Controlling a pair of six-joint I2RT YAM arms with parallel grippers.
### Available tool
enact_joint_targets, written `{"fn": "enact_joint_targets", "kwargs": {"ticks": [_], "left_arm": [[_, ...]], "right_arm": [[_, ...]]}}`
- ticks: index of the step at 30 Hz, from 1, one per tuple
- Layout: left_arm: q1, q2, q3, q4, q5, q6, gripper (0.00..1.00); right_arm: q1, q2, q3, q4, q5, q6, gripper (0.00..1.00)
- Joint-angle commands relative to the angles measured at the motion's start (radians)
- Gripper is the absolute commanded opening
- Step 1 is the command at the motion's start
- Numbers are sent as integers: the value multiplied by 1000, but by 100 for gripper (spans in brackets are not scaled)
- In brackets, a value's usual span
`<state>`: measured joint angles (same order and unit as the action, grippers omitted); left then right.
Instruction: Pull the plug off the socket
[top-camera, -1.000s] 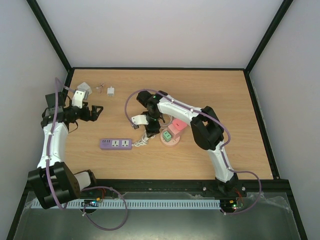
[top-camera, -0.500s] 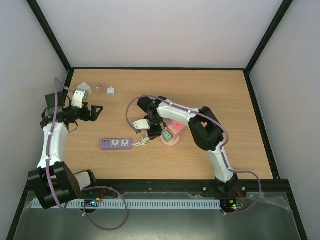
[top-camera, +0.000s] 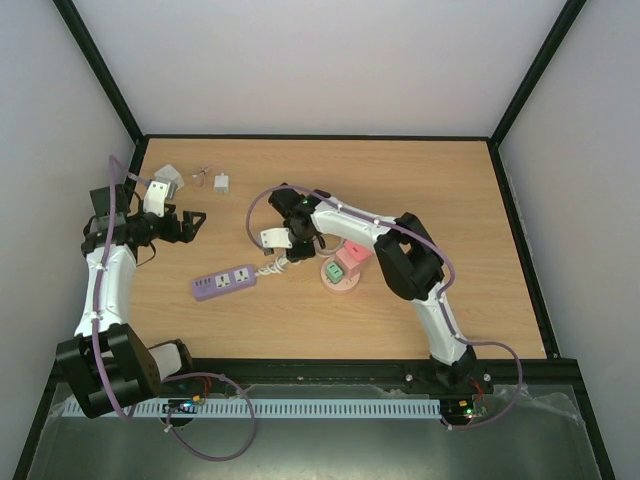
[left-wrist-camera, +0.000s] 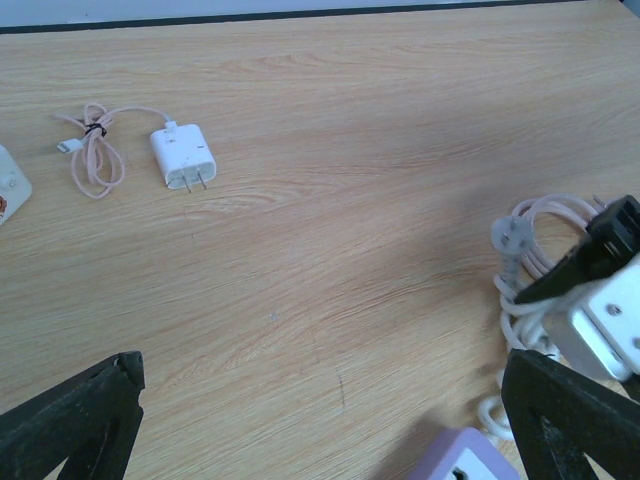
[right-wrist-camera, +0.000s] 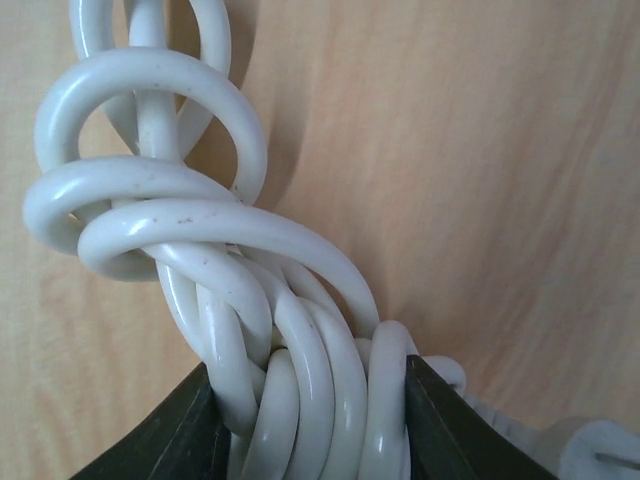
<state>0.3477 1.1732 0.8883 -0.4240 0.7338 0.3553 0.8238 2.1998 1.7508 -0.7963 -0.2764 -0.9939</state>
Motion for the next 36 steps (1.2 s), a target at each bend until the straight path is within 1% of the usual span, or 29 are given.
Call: {"fn": "enact_joint_targets", "kwargs": {"ticks": [1, 8, 12, 19, 22, 26, 33, 36], "left_arm": [[7, -8, -12, 12, 26, -1, 99], [10, -7, -14, 12, 27, -1, 99], [14, -7, -14, 10, 28, 0, 100], [17, -7, -15, 11, 31, 2, 99], [16, -5, -15, 12, 27, 4, 99], [17, -2, -15, 13, 21, 4, 99], [17, -2, -18, 18, 24, 5, 100], [18, 1, -21, 23, 21, 7, 99]], "right_arm": [[-32, 73, 103, 77, 96, 24, 34], [-105, 163, 238, 100, 134, 38, 33], [-167, 213, 332, 83, 138, 54, 32], [-286, 215, 347, 67, 132, 69, 32], [-341, 205, 337, 50, 123, 81, 32], [-420, 169, 280, 46, 122, 95, 32], [-556, 83, 144, 48, 104, 145, 33], [-629, 37, 69, 74, 94, 165, 33]]}}
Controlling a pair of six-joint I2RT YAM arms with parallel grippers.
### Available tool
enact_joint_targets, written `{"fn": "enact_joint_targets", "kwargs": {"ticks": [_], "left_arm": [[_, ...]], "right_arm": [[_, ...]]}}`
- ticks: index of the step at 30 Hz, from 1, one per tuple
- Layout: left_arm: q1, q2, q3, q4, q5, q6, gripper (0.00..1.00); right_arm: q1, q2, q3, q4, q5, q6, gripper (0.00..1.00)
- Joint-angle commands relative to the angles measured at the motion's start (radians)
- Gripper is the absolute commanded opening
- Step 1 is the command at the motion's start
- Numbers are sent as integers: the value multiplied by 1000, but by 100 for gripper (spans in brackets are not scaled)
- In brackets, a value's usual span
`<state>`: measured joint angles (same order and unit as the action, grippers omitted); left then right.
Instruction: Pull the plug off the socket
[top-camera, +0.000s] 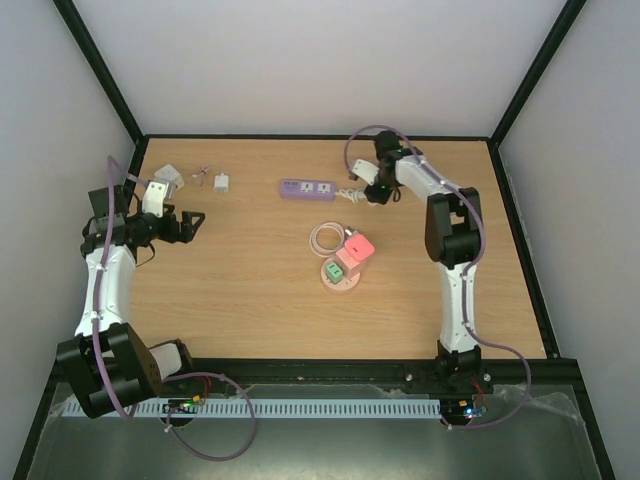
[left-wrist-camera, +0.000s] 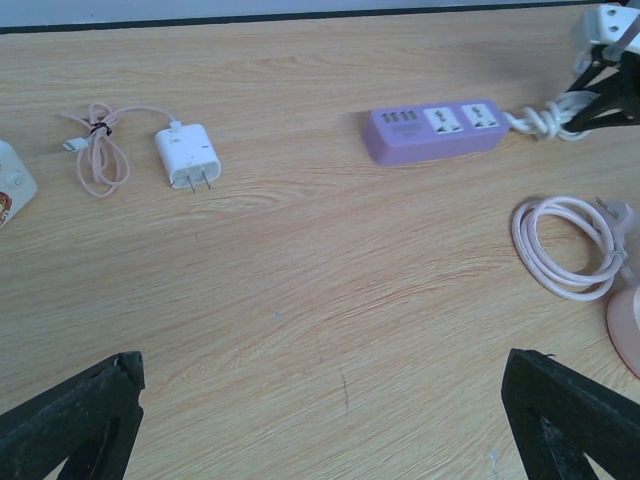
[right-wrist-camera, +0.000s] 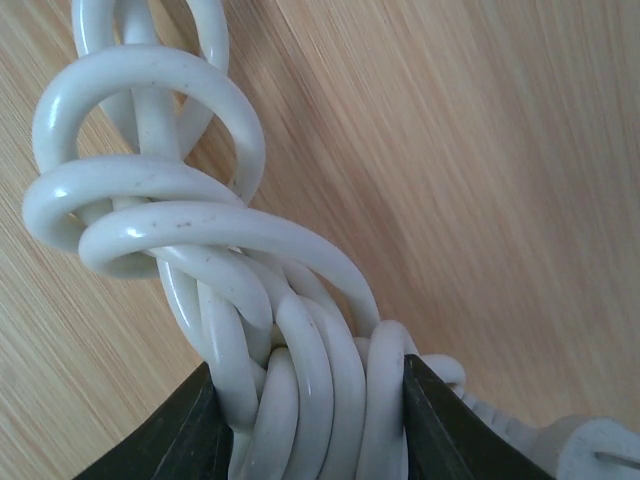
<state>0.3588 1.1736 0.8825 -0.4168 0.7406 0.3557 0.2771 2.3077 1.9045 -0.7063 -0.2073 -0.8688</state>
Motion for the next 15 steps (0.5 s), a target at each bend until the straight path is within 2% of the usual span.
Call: {"fn": "enact_joint_targets", "kwargs": {"ticks": [1, 6, 15], "left_arm": [[7, 3, -16, 17, 14, 6, 99], [7, 10, -14, 19, 18, 5, 99], [7, 18, -11, 31, 9, -7, 99]], "right_arm": [[-107, -87, -109, -6, 18, 47, 33], [-243, -163, -215, 16, -30, 64, 33], [-439, -311, -449, 107, -12, 107, 33]]}}
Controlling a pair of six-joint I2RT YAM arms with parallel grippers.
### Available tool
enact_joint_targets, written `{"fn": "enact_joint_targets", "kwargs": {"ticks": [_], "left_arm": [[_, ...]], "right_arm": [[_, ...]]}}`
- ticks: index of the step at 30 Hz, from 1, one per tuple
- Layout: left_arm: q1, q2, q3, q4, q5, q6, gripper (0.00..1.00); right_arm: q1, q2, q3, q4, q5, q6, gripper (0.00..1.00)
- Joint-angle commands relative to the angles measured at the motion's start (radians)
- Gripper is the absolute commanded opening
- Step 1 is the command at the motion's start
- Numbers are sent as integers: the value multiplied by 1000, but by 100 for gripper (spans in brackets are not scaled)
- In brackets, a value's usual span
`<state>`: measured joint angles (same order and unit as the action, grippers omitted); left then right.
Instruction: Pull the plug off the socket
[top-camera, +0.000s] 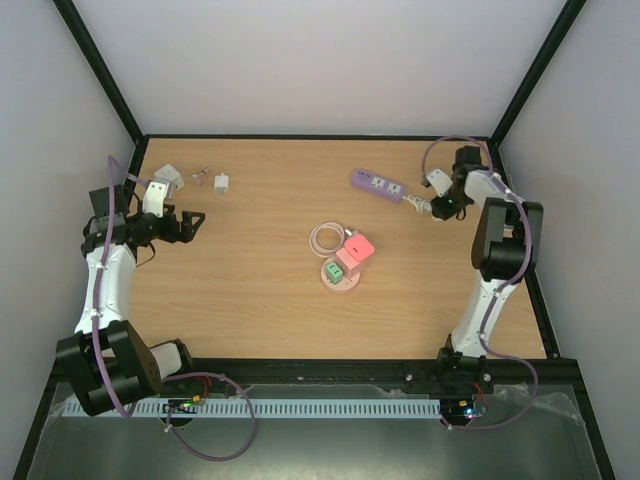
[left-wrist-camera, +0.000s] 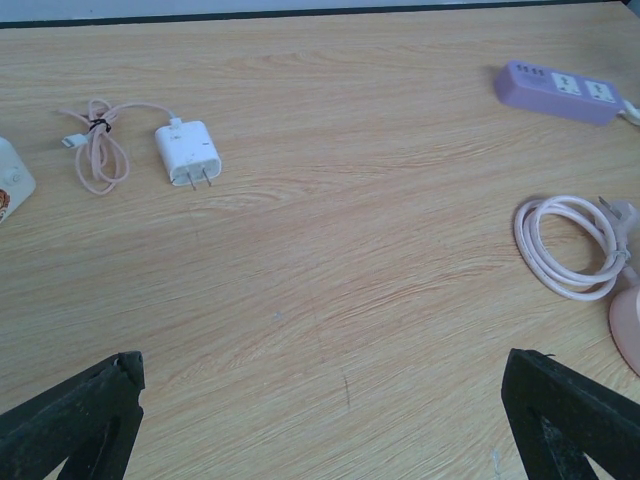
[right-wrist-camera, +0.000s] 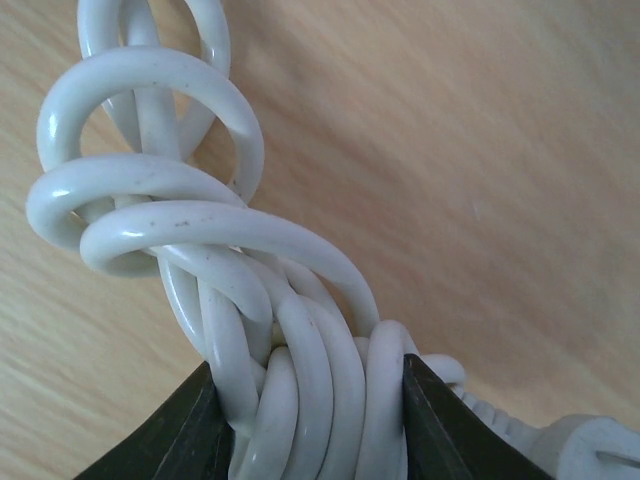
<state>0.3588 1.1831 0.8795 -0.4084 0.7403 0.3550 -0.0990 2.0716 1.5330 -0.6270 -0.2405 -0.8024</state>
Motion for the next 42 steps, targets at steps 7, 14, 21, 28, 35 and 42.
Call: {"fn": "enact_joint_targets", "kwargs": {"ticks": [7, 14, 21, 28, 35, 42], "left_arm": [[7, 13, -4, 28, 22, -12, 99], [7, 25, -4, 12, 42, -1, 99], [6, 26, -2, 7, 44, -5, 99], [6, 29, 3, -5, 53, -4, 99], [3, 35, 5, -25, 91, 13, 99], [-68, 59, 16, -50, 73, 26, 99]], "right_arm": [[-193, -202, -281, 122, 67, 122, 33], [-292, -339, -491, 186, 81, 167, 34], [-302, -470, -651, 219, 82, 173, 41], [-303, -512, -609, 155, 22, 174, 71], [-296, -535, -482, 37, -131, 166, 87], [-211, -611, -449, -59, -377, 18, 98]]}}
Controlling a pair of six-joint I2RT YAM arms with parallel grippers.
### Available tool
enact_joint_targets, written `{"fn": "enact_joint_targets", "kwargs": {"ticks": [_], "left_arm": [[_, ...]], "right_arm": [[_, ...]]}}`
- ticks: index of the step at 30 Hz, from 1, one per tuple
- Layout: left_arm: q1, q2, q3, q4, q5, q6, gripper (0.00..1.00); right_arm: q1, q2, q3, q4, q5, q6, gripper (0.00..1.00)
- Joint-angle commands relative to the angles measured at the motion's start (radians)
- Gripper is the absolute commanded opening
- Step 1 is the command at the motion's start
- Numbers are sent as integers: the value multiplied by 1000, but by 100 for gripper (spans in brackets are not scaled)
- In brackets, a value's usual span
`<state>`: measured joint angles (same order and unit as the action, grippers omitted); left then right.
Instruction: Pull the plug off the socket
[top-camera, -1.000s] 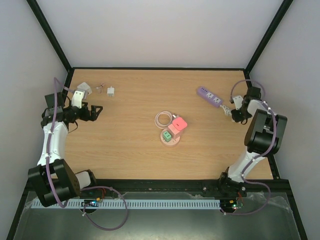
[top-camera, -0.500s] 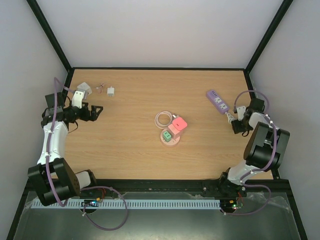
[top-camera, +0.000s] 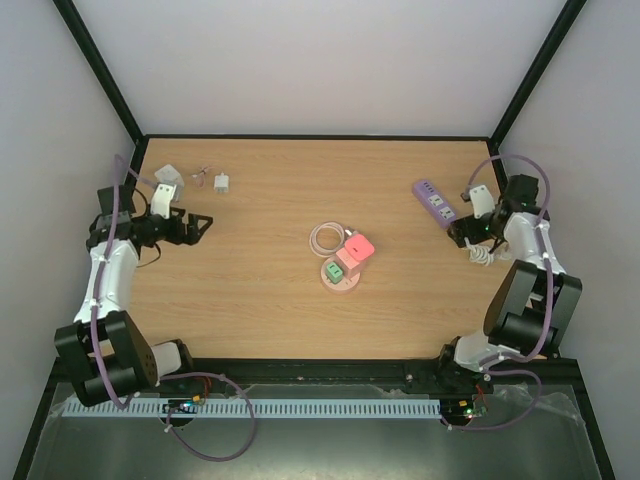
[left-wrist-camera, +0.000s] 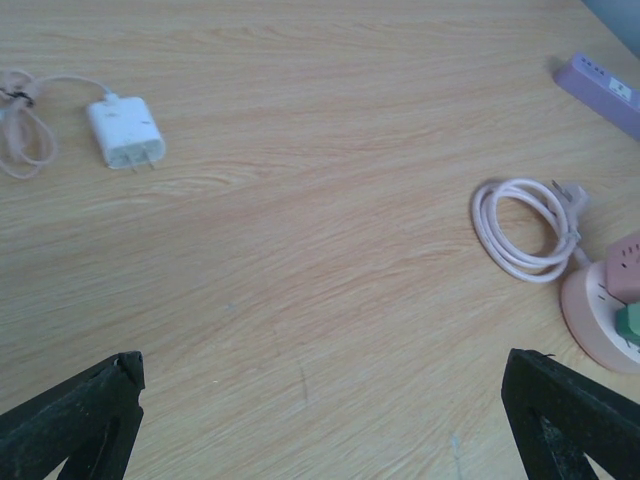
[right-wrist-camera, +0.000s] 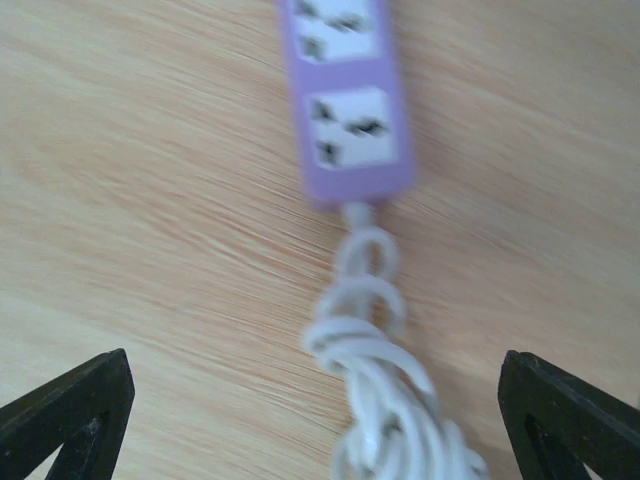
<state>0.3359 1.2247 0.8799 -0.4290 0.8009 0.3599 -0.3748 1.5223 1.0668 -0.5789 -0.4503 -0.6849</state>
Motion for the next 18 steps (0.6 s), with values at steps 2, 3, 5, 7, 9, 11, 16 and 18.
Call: {"fn": "enact_joint_targets", "kwargs": {"ticks": [2, 3, 5, 7, 9, 11, 16, 18], "left_arm": [[-89, 18, 15, -28, -12, 21, 99], [-113, 17, 13, -24, -26, 22, 99], [-172, 8, 5, -15, -55, 26, 99], [-231, 4, -4, -2, -79, 26, 100], [-281, 10, -12, 7, -97, 24, 99], [-317, 22, -19, 14, -101, 24, 99], [-386, 25, -49, 53, -103, 23, 99], [-417, 21, -64, 81, -121, 10, 100]], "right_arm": [[122, -82, 9, -106, -199, -115, 100], [149, -88, 5, -104, -214, -112, 100], [205, -88, 3, -109, -243, -105, 99], [260, -80, 1, -94, -256, -56, 100], [314, -66, -4, -81, -278, 11, 100], [370, -54, -17, -49, -277, 114, 100], [459, -49, -43, -5, -323, 324, 100], [465, -52, -50, 10, -358, 388, 100]]}}
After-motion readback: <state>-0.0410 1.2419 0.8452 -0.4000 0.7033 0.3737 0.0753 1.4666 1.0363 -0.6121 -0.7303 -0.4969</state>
